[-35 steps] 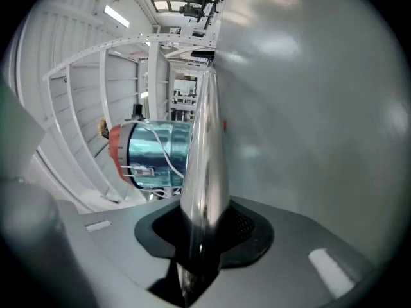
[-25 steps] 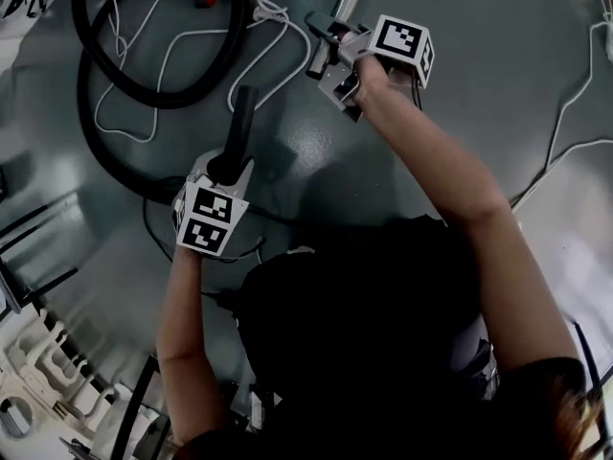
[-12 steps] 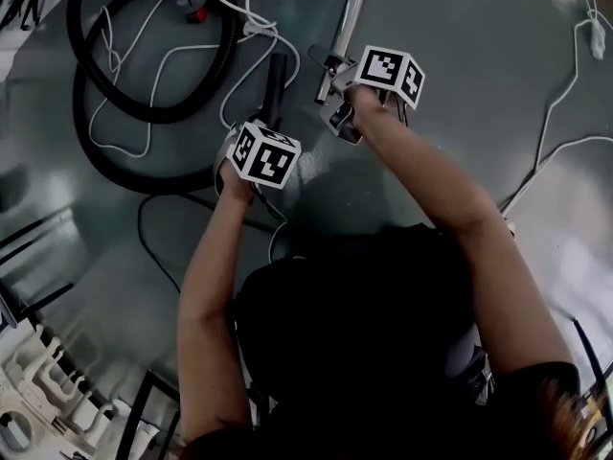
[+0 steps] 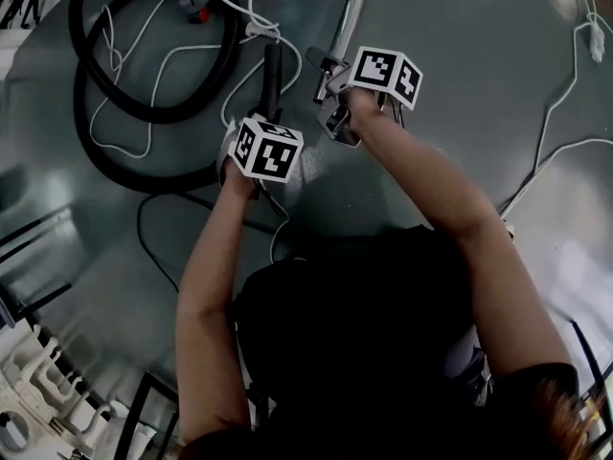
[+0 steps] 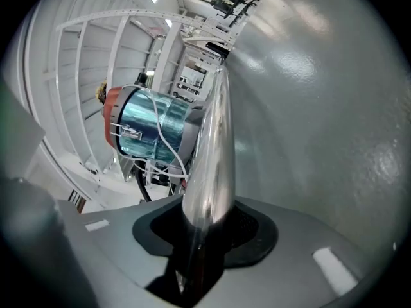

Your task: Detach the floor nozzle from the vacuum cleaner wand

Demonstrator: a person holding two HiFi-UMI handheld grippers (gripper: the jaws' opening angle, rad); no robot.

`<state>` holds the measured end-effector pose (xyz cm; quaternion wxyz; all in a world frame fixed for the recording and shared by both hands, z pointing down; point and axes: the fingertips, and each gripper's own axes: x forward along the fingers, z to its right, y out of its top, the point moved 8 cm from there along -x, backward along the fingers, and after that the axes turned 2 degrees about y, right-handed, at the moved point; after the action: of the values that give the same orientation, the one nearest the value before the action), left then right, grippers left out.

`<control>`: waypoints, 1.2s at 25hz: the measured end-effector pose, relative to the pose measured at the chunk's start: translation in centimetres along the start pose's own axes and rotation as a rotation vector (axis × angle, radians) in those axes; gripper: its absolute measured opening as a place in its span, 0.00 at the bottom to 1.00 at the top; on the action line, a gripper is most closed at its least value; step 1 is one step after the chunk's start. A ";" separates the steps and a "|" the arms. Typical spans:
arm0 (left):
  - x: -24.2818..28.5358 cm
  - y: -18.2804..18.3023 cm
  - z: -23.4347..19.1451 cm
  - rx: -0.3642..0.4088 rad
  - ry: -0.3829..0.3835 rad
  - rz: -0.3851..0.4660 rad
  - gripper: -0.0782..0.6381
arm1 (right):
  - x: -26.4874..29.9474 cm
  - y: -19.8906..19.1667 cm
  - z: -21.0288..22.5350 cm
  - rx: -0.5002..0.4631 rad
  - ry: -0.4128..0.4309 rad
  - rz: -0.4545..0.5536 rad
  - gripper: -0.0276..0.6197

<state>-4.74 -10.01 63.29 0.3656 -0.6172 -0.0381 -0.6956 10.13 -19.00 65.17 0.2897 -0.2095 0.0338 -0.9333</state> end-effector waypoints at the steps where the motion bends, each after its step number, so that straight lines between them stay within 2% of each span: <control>1: 0.0 0.2 -0.2 -0.010 0.008 0.008 0.27 | 0.0 -0.2 -0.2 -0.033 -0.006 -0.011 0.28; 5: -0.2 1.2 -0.6 -0.013 0.019 0.074 0.31 | 0.1 -0.9 -0.6 -0.113 -0.027 -0.067 0.45; 8: -0.6 2.4 0.6 0.065 -0.007 0.173 0.47 | -0.1 -1.2 -0.2 -0.118 -0.073 -0.095 0.51; 10: -0.9 3.5 1.6 0.117 -0.025 0.235 0.48 | -0.3 -1.3 0.1 -0.136 -0.105 -0.112 0.57; 12: -1.3 4.3 2.2 0.120 -0.045 0.292 0.49 | -0.8 -1.4 0.3 -0.152 -0.138 -0.126 0.63; 14: -1.7 4.9 2.3 0.072 -0.068 0.343 0.48 | -1.5 -1.4 0.5 -0.156 -0.173 -0.130 0.65; 19: -2.6 5.0 0.7 -0.184 -0.157 0.481 0.39 | -4.2 -1.3 1.3 -0.188 -0.272 -0.146 0.71; 21: -2.9 5.0 0.0 -0.253 -0.169 0.532 0.32 | -5.0 -1.6 1.4 -0.222 -0.313 -0.155 0.74; 23: -3.1 5.0 -0.5 -0.271 -0.148 0.559 0.28 | -5.5 -2.0 0.7 -0.320 -0.363 -0.148 0.76; 26: -3.3 4.9 -0.8 -0.278 -0.130 0.572 0.25 | -5.8 -2.8 -2.1 -0.625 -0.400 -0.105 0.75; 28: -3.7 4.8 -1.0 -0.309 -0.134 0.598 0.23 | -5.6 -3.0 -3.9 -0.782 -0.367 -0.079 0.67; 30: -4.3 4.5 -1.6 -0.364 -0.142 0.639 0.20 | -5.5 -3.0 -5.0 -0.859 -0.312 -0.052 0.62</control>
<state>-3.66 -12.12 57.26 0.4451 -0.6995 0.2556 -0.4972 10.59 -13.79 59.19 0.1547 -0.4494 0.3683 -0.7990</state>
